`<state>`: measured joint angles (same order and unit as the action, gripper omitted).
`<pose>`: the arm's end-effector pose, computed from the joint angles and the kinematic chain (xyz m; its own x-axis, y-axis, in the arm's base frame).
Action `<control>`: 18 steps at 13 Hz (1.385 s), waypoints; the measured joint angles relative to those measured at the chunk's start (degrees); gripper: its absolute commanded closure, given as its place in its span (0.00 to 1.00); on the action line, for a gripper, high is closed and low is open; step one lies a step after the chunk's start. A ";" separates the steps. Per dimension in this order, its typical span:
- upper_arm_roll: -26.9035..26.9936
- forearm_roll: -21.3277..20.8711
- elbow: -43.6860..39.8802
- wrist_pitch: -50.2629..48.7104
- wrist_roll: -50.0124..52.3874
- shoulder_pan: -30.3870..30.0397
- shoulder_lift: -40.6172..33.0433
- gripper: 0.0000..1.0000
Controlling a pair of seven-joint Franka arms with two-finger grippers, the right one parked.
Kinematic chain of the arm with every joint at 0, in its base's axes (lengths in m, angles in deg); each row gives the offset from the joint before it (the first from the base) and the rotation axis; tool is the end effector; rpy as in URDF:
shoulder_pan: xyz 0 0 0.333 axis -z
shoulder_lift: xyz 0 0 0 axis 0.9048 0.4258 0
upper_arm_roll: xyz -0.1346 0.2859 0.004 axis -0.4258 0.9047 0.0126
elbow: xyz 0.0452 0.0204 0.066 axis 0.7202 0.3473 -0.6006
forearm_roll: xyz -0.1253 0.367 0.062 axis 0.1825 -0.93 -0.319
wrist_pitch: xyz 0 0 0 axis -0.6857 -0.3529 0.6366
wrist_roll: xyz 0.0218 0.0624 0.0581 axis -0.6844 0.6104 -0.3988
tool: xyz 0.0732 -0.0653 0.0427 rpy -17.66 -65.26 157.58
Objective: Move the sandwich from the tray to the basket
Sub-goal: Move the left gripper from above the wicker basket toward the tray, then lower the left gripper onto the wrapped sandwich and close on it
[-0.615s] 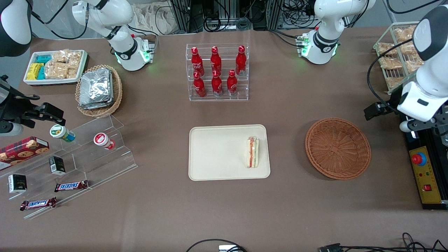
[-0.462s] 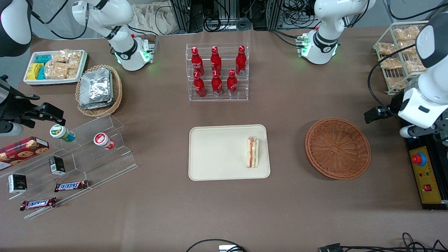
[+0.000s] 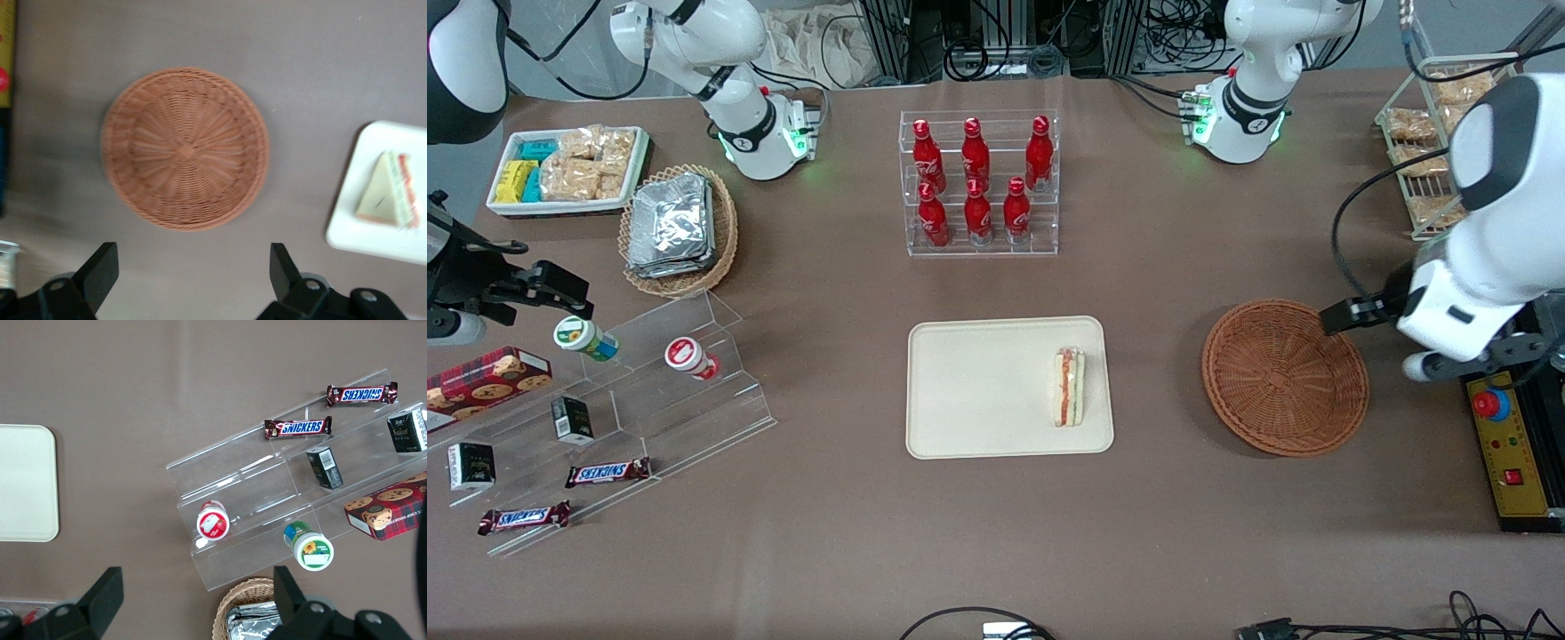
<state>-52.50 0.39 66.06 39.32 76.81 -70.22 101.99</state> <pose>0.6103 -0.0901 0.5164 0.9624 0.2517 -0.1021 0.2501 -0.9678 -0.0290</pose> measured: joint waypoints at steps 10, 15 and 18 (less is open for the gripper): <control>-1.04 0.93 -0.65 29.66 30.35 20.39 20.45 0.00; -0.80 -2.07 -1.19 31.68 31.68 26.05 27.61 0.00; -0.65 -3.02 -1.20 30.60 31.64 26.28 29.59 0.02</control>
<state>-53.15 -2.63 64.86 69.92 108.45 -43.94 131.58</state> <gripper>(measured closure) 0.000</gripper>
